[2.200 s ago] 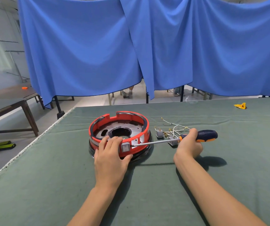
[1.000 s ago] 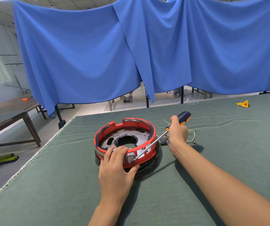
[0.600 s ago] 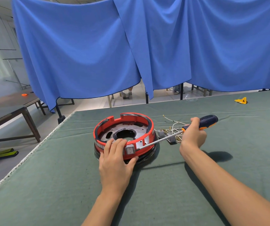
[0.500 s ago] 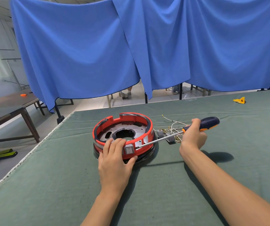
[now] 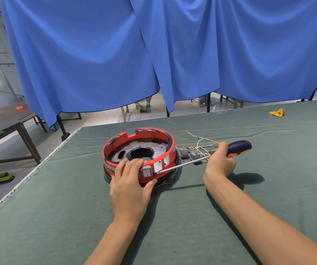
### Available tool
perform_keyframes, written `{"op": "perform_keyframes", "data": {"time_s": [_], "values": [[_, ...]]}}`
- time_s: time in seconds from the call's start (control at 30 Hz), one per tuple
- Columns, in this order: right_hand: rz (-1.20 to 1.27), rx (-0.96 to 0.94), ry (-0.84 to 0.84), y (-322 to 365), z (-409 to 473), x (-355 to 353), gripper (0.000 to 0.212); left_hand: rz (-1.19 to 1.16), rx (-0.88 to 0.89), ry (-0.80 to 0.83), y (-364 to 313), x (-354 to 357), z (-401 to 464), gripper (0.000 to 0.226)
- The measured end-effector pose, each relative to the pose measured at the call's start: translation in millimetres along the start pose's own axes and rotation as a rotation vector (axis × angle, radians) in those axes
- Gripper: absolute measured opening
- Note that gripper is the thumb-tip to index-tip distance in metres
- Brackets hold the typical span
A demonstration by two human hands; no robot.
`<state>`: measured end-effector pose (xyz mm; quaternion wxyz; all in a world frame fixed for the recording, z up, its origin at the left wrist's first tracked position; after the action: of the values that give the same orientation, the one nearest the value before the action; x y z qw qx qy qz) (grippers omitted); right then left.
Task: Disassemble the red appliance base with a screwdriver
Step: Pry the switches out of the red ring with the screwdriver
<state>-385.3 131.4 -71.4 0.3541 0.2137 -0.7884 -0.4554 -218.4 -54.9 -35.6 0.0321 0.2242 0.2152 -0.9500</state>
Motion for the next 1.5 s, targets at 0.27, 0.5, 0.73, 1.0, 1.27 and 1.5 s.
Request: {"op": "perform_keyframes", "data": {"time_s": [0.27,0.5,0.73,1.0,1.27,1.5], "values": [[-0.135,-0.049,0.073,7,0,29,0.029,-0.017,-0.003,0.002,-2,-2,2,0.057],[-0.205,-0.202,0.296,33,-18,82,0.034,-0.002,0.000,0.014,0,-1,2,0.058],[-0.205,-0.150,0.388,21,-20,98,0.038,0.021,0.018,0.020,0,0,2,0.057],[-0.173,-0.164,0.370,25,-16,92,0.037,0.061,0.054,0.024,-1,2,2,0.056],[-0.121,-0.090,0.092,18,-5,28,0.036,0.077,0.029,0.055,-1,4,-1,0.060],[-0.162,-0.032,0.082,3,-14,7,0.036,0.102,0.067,0.056,-4,3,-3,0.061]]}}
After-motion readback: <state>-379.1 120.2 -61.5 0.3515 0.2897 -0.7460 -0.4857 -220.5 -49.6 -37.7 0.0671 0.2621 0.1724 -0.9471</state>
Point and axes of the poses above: each hand's wrist, its own z-axis towards the middle knuckle, its own x-axis out of the palm, y = z × x, the point moved 6 cm from there along z, towards the middle knuckle, and after that the axes turned 11 degrees about -y, right-handed, at the moved point
